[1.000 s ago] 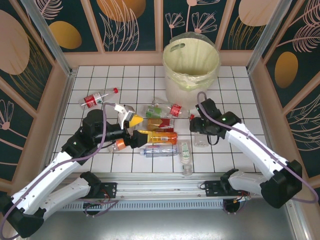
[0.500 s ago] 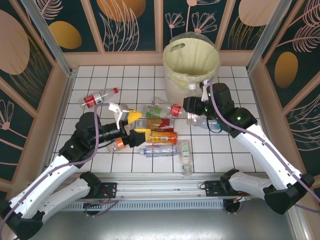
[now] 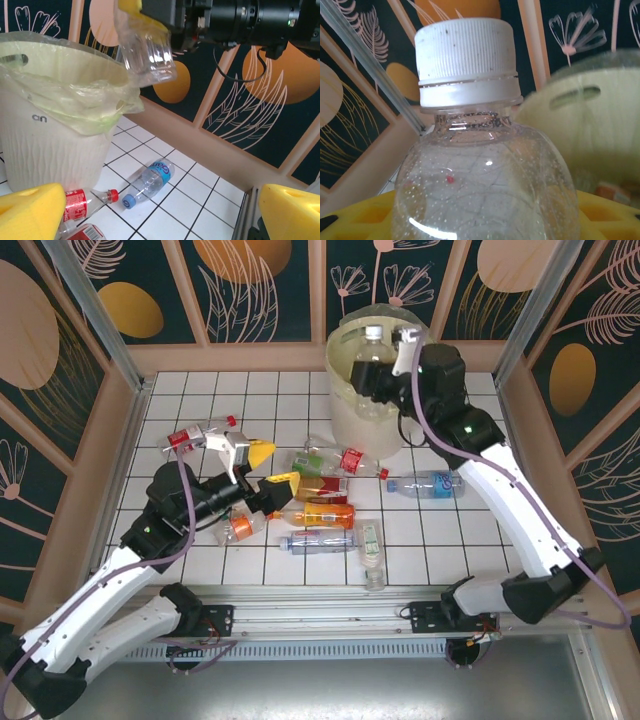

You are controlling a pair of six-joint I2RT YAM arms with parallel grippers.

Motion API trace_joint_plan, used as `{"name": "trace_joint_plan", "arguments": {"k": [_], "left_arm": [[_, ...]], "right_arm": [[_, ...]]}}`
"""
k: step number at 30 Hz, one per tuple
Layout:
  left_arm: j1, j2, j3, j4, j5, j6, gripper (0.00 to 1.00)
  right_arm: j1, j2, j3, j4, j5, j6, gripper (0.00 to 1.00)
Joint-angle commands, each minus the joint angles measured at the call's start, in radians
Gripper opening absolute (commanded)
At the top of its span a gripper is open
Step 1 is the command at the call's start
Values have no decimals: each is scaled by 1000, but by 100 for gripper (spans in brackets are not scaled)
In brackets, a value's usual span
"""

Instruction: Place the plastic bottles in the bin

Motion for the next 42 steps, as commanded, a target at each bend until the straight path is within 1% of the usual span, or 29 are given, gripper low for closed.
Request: {"name": "trace_joint_plan", "arguments": {"k": [1, 3, 9, 14, 17, 19, 22, 25, 30, 33, 38, 42], "left_arm": [[-3, 30, 52, 117, -19, -39, 98], [-3, 49, 60, 145, -16, -47, 99], [-3, 91, 78, 192, -48, -70, 99], [-2, 120, 107, 146, -92, -86, 98], [-4, 129, 113, 112, -123, -96, 99], [-3, 129, 108, 100, -127, -100, 98], [-3, 125, 105, 65, -132, -85, 98], [-3, 123, 124, -32, -122, -38, 98], [-3, 107, 119, -126, -96, 1, 99], [-3, 101, 114, -178, -85, 19, 99], [-3, 78, 89, -196, -78, 8, 99], [-3, 84, 88, -190, -65, -15, 99]], "right_arm": [[-34, 81, 120, 86, 16, -60, 59], [-49, 134, 170, 95, 31, -70, 59], [-90, 278, 281, 95, 138, -88, 59], [-117, 402, 415, -21, 191, -102, 58], [-136, 476, 506, -127, 180, -103, 59], [-146, 508, 534, -177, 169, -107, 59], [-160, 529, 514, -208, 156, -106, 59], [-179, 532, 475, -219, 117, -100, 60], [-197, 528, 414, -234, 90, -98, 60], [-212, 530, 387, -249, 73, -92, 63], [-229, 516, 323, -237, 38, -86, 68], [-236, 511, 321, -237, 31, -85, 71]]}}
